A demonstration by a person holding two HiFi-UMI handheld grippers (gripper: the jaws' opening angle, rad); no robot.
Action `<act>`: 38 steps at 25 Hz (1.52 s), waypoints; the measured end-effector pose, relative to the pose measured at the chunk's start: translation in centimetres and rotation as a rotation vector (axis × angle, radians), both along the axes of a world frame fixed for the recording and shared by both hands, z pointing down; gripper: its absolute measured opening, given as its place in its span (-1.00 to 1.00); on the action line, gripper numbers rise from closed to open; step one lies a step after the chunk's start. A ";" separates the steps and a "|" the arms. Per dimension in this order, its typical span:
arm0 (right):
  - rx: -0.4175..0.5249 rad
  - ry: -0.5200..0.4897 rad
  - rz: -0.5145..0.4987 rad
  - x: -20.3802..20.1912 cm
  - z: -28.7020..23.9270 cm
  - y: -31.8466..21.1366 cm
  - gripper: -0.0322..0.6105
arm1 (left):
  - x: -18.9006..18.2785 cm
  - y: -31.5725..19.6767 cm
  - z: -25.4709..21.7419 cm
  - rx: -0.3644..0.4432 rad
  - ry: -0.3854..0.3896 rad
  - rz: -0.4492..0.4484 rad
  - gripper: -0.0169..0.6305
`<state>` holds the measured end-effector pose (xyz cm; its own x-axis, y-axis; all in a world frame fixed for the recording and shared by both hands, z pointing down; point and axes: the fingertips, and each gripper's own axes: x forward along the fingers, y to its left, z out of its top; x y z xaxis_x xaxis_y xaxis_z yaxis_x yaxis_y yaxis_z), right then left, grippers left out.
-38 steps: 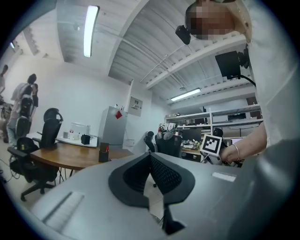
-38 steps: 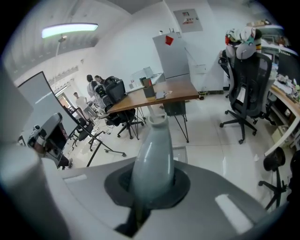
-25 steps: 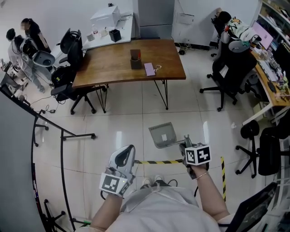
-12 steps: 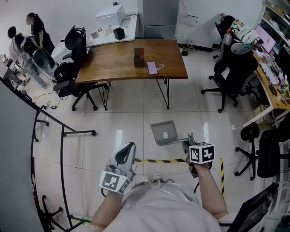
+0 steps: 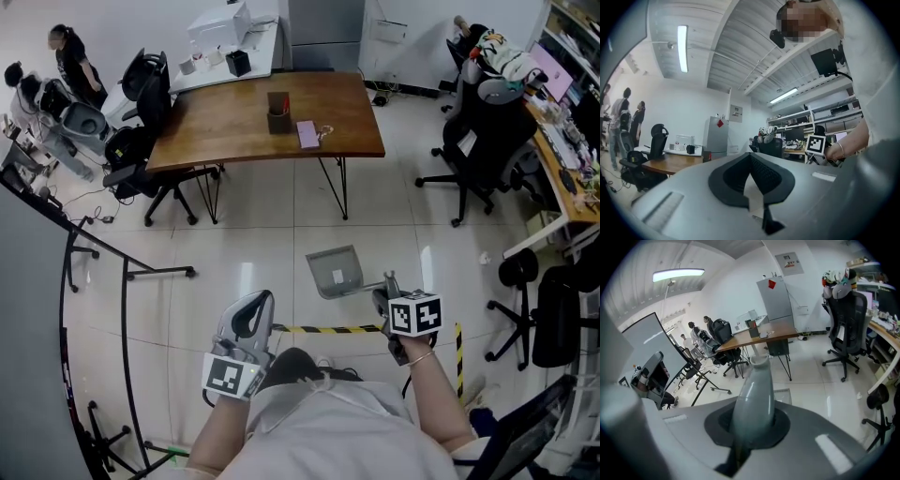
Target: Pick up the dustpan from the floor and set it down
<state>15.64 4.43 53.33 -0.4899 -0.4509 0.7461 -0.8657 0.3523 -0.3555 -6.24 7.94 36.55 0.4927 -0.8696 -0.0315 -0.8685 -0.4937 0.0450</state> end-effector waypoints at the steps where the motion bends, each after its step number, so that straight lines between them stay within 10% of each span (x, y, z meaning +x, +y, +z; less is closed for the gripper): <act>1: -0.004 0.006 -0.002 0.1 0.3 -0.5 -0.89 | 0.0 -0.4 0.4 -0.009 0.001 -0.003 -0.90; 19: -0.130 0.091 0.108 -3.1 5.2 -17.2 -0.89 | -5.0 -21.9 2.3 -0.075 0.032 0.106 -0.90; 38: -0.187 0.068 0.234 -4.3 22.3 -33.3 -0.89 | -4.6 -30.6 12.2 -0.135 0.043 0.053 -0.90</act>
<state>11.31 -28.91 75.63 -0.3350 -0.3975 0.8542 -0.9397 0.0742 -0.3340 -10.86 -22.64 48.76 0.5390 -0.8401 0.0615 -0.8370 -0.5260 0.1506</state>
